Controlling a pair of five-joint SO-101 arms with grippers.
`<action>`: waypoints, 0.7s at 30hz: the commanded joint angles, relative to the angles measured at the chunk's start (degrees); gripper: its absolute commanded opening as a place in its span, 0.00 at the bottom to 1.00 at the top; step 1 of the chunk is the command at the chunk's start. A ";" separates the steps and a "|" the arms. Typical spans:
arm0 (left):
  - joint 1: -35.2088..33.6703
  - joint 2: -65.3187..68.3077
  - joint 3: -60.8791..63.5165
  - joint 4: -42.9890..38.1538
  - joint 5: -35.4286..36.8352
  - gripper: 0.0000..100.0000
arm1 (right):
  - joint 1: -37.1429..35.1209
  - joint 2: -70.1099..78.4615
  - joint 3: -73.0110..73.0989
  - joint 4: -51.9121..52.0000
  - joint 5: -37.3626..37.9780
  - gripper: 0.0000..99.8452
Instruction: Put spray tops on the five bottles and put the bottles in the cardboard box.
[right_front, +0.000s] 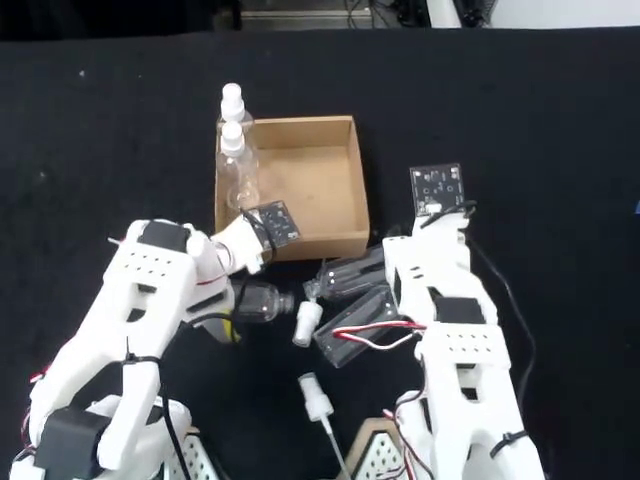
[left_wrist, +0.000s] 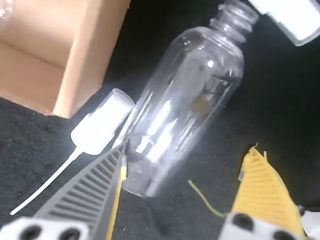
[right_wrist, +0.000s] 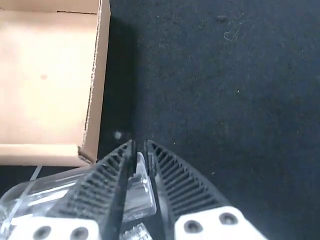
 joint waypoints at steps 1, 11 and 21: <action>-1.01 -0.62 2.59 -4.40 0.35 0.33 | -0.97 -2.24 -0.40 -1.58 0.53 0.01; -2.33 -1.14 5.49 -6.42 0.62 0.33 | -0.97 -2.33 -0.31 -1.58 0.53 0.01; -2.24 -1.23 9.01 -5.36 0.70 0.33 | -0.97 -2.33 -0.31 -1.67 0.53 0.01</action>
